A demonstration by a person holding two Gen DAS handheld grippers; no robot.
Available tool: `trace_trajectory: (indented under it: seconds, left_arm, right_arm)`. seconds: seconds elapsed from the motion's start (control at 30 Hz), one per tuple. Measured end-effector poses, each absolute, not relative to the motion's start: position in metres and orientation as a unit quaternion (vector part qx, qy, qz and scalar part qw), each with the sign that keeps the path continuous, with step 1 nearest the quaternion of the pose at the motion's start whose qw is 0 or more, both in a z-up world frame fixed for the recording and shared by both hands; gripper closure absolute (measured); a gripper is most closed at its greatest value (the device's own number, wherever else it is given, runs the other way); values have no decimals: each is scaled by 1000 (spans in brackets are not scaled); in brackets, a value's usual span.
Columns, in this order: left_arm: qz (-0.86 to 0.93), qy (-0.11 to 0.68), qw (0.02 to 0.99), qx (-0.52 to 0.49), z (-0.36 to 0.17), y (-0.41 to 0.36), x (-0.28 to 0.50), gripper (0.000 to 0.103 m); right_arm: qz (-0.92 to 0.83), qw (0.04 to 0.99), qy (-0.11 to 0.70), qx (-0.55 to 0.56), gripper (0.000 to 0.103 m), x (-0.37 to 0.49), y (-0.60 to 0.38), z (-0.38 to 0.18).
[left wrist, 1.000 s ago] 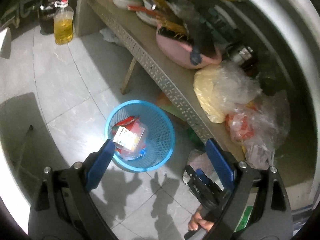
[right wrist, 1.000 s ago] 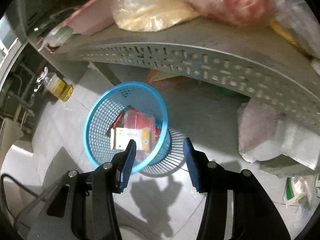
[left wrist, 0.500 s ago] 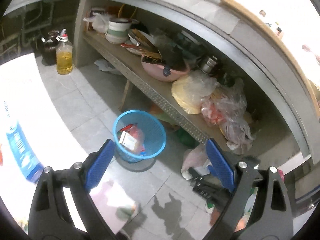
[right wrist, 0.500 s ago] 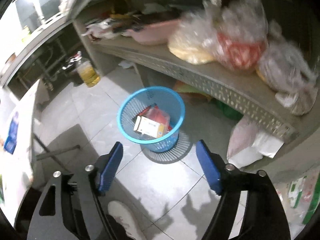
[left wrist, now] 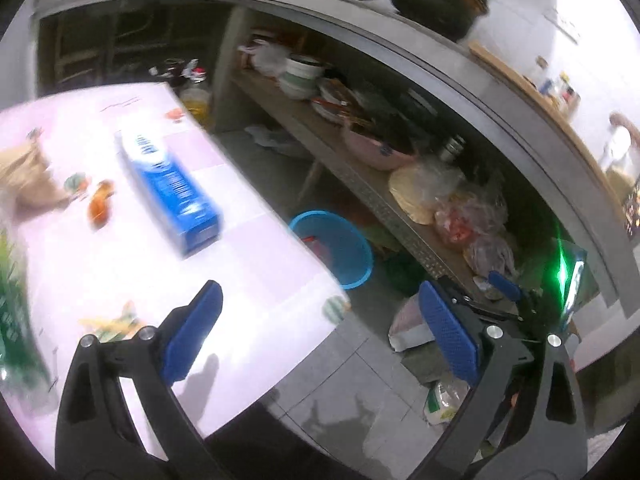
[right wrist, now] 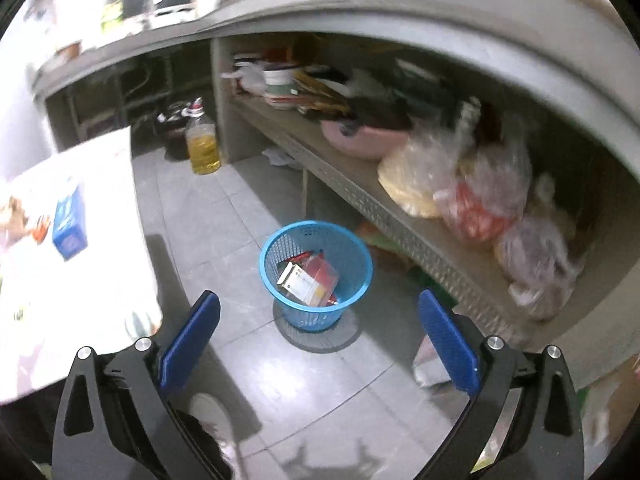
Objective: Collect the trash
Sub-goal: 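Move both grippers back from the wastebasket to the table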
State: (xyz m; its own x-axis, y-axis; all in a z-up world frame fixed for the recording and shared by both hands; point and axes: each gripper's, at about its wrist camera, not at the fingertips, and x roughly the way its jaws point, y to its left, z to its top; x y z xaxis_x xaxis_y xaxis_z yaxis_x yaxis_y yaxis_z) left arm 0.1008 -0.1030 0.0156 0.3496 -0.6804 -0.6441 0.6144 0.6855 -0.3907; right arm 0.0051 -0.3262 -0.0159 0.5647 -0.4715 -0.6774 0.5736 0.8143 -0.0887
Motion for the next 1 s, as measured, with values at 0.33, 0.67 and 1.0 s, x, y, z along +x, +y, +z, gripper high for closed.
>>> trace_trajectory:
  seconds: [0.33,0.67,1.0]
  left_arm:
    - [-348,417,835,-88,13,-20,98,9]
    - [-302,392,860,-126,-3,58,78,9]
    - [-239,342,902,-112,-6,138,56,9]
  right_arm:
    - [-253,912,323,-1,7,17,-251,18]
    - [-90,951,295,30,7,39,-190,31]
    - [-4,949,313,41,7,65,-141,25]
